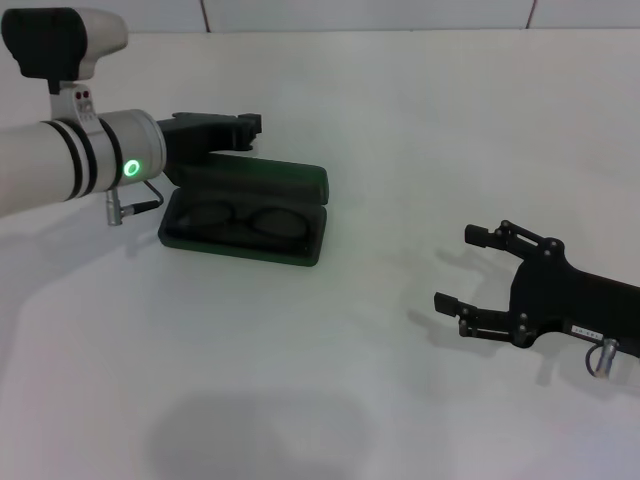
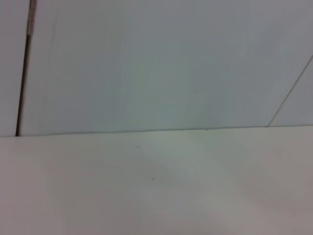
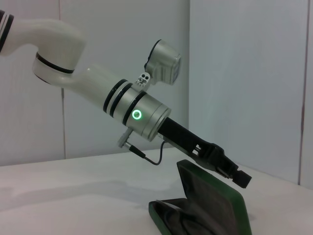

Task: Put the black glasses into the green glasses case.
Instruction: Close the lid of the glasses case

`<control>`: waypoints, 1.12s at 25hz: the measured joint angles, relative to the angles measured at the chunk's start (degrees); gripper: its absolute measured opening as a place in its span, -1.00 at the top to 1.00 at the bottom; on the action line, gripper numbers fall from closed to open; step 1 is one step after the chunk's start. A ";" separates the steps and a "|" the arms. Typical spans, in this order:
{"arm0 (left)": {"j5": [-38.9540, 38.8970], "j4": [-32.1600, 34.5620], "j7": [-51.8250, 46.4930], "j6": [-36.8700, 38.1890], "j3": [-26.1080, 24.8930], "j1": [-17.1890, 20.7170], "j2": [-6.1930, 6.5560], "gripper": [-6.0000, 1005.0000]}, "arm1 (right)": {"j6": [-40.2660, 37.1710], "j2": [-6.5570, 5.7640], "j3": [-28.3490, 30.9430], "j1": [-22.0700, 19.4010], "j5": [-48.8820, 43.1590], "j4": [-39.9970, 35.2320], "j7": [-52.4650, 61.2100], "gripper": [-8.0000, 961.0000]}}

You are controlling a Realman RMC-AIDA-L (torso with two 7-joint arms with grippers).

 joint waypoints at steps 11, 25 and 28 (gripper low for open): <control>1.57 0.17 0.05 0.52 0.08 0.72 0.25 0.94 | -0.30 0.00 -0.05 0.08 0.00 0.00 0.06 -0.84; 1.64 4.15 1.39 2.49 0.05 3.96 0.34 0.94 | -0.40 0.00 -0.24 0.19 0.01 0.00 0.36 -0.83; 1.63 4.47 1.51 2.94 0.05 4.43 0.32 0.94 | -0.46 0.00 -0.25 0.24 0.01 0.00 0.41 -0.83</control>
